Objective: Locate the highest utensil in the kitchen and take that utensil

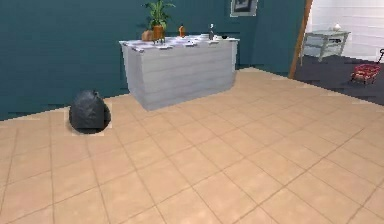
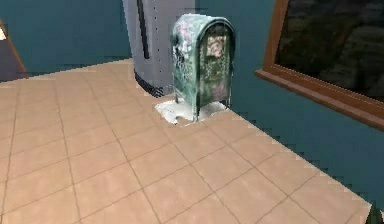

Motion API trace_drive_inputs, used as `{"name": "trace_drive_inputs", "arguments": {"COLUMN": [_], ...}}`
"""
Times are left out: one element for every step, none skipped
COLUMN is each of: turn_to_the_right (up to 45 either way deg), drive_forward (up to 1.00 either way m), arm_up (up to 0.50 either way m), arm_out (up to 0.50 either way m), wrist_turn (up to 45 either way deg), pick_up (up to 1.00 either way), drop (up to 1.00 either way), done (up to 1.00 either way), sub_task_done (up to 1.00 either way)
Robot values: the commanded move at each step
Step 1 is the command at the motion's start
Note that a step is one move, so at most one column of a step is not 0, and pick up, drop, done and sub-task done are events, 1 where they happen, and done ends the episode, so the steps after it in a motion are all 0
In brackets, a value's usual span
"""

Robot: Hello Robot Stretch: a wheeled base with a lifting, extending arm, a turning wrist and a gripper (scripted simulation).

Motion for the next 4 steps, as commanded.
{"name": "trace_drive_inputs", "arguments": {"turn_to_the_right": [-3.0,0.0,0.0,0.0], "drive_forward": [0.0,1.0,1.0,0.4], "arm_up": [0.0,0.0,0.0,0.0], "arm_out": [0.0,0.0,0.0,0.0], "wrist_turn": [0.0,0.0,0.0,0.0], "pick_up": [0.0,0.0,0.0,0.0], "drop": [0.0,0.0,0.0,0.0], "done": [0.0,0.0,0.0,0.0], "sub_task_done": [0.0,0.0,0.0,0.0]}}
